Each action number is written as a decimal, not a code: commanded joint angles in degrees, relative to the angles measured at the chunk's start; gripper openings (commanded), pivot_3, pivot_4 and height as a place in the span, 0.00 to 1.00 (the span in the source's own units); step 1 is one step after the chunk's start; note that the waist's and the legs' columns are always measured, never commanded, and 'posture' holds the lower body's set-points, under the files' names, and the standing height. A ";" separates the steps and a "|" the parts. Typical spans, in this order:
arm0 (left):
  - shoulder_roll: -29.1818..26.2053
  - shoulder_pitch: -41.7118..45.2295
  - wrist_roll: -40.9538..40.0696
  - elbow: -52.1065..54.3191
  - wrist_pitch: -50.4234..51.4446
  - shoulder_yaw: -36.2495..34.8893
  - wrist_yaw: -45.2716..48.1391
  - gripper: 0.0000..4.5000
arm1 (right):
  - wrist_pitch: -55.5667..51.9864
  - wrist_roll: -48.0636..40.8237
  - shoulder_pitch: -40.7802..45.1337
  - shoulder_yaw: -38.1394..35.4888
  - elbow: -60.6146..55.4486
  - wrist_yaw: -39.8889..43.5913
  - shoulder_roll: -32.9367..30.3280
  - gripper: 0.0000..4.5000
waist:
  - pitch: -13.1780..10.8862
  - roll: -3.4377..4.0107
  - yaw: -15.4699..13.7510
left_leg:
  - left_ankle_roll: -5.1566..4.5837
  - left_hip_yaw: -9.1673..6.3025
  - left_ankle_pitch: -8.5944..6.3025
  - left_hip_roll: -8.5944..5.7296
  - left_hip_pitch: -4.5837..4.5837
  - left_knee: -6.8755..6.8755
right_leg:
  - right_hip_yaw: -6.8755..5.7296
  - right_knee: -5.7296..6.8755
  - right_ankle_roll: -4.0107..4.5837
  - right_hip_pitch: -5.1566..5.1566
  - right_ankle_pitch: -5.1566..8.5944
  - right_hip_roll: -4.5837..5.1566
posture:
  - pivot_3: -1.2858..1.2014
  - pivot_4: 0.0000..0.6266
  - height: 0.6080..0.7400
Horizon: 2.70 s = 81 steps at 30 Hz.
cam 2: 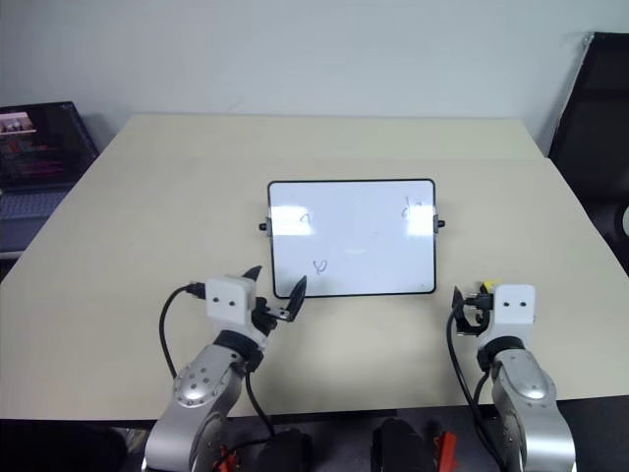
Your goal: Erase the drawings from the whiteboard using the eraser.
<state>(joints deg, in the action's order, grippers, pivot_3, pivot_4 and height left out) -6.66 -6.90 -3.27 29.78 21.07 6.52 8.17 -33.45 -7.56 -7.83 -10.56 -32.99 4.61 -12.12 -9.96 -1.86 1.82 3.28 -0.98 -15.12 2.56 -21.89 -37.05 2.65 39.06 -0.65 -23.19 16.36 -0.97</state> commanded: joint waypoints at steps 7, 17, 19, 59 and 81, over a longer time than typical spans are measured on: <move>0.17 2.70 0.02 0.11 -1.36 -1.02 -0.37 1.00 | 0.63 1.36 1.70 0.06 -1.29 -0.50 -0.55 0.99 | 0.02 0.01 -0.06 | -0.09 -0.01 0.06 0.00 0.00 0.01 | -0.02 -0.01 0.04 0.01 -0.06 -0.04 | 0.52 0.24 1.00; -0.44 4.25 -0.27 -1.67 -2.47 -2.06 0.37 1.00 | 2.21 2.03 2.59 0.28 0.70 -1.12 0.63 0.99 | 0.02 0.01 -0.01 | -0.13 0.00 0.08 0.00 0.01 0.00 | -0.01 0.00 0.04 0.00 -0.10 -0.03 | 0.52 0.24 1.00; -0.68 4.29 -0.32 -1.84 -2.75 -2.32 0.53 1.00 | 2.59 2.08 2.99 0.34 1.34 -1.20 0.80 0.99 | 0.02 0.01 -0.02 | -0.15 0.00 0.10 0.00 0.01 0.00 | -0.01 0.00 0.05 0.00 -0.11 -0.03 | 0.52 0.24 1.00; -12.35 27.09 -11.39 -17.18 -4.82 10.64 39.12 1.00 | -17.12 -11.93 12.80 -11.53 8.64 3.14 -5.19 0.99 | 0.07 0.10 -0.02 | -0.20 0.03 0.12 -0.04 -0.03 0.02 | 0.01 -0.04 0.04 0.00 -0.14 -0.08 | 0.52 0.24 1.00; -12.57 26.27 -9.11 -18.32 -6.76 10.87 38.86 1.00 | -17.80 -12.45 12.04 -12.57 10.25 2.14 -5.99 0.78 | 0.07 0.11 0.00 | -0.20 0.02 0.13 -0.04 -0.03 0.03 | 0.00 -0.04 0.03 0.00 -0.14 -0.08 | 0.52 0.24 1.00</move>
<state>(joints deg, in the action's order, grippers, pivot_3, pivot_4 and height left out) -19.24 18.73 -12.52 10.33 15.56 17.68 46.89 -51.78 -19.22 4.05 -21.49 -21.67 7.15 -18.13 -9.90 -1.75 1.82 3.09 -0.97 -15.00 2.53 -21.91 -37.02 2.65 39.02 -0.62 -23.19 16.22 -1.05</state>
